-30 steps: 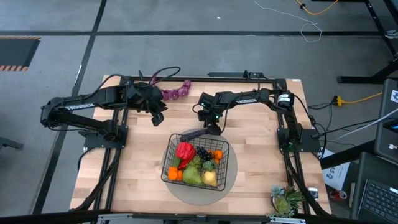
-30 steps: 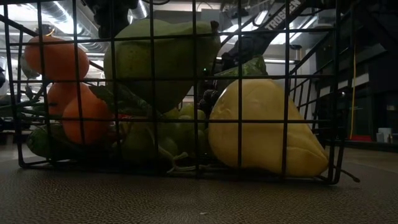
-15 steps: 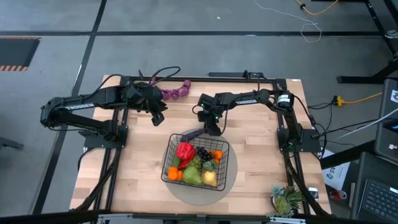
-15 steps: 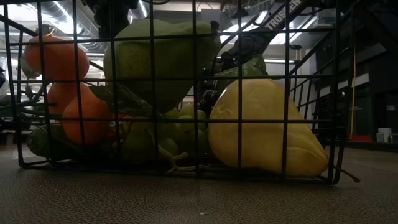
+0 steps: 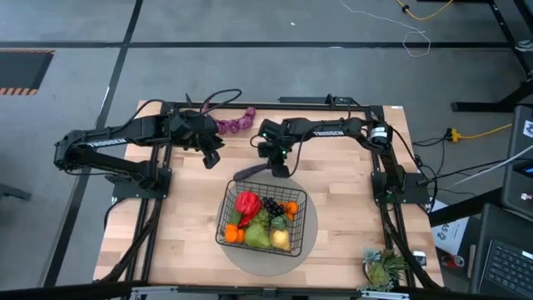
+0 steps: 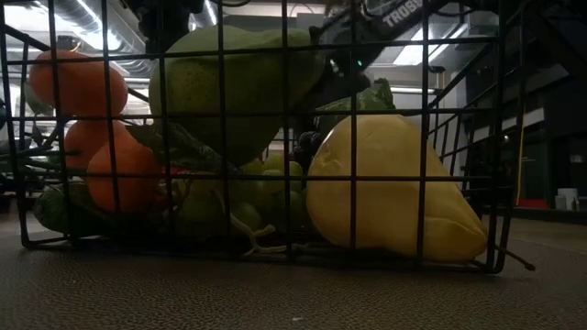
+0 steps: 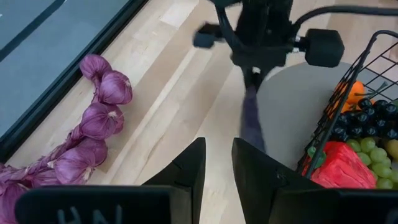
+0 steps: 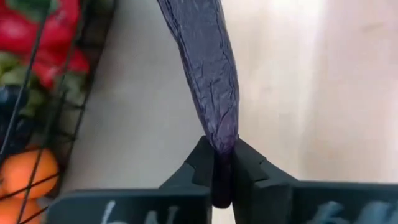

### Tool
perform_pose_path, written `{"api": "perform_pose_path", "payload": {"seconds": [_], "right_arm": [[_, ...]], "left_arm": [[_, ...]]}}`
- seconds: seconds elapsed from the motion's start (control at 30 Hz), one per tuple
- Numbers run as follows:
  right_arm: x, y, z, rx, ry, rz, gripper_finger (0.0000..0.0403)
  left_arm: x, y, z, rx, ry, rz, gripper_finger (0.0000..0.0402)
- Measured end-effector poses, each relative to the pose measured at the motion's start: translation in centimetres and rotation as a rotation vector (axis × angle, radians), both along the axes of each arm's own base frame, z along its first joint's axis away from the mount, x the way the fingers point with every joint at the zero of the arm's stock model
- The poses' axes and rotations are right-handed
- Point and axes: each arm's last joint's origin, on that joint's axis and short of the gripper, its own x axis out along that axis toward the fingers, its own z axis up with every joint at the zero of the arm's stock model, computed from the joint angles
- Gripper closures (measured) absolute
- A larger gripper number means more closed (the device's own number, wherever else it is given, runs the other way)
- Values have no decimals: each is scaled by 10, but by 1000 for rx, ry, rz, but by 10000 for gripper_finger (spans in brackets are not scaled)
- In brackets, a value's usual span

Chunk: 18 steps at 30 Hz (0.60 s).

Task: Build produce basket
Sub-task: Put the purple eggplant into the black wire basket

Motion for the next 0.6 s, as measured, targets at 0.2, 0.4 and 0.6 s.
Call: {"api": "perform_pose_path", "payload": {"seconds": [0.2,0.4,0.6], "right_arm": [[11,-9,42,-189,18,-93,389],[7,-8,89,-290,138,-351,386],[1,32,127,-382,227,-308,388]], "left_arm": [[0,0,0,0,0,0,327],[0,0,0,0,0,0,327],[0,0,0,3,2,-3,327]]}}
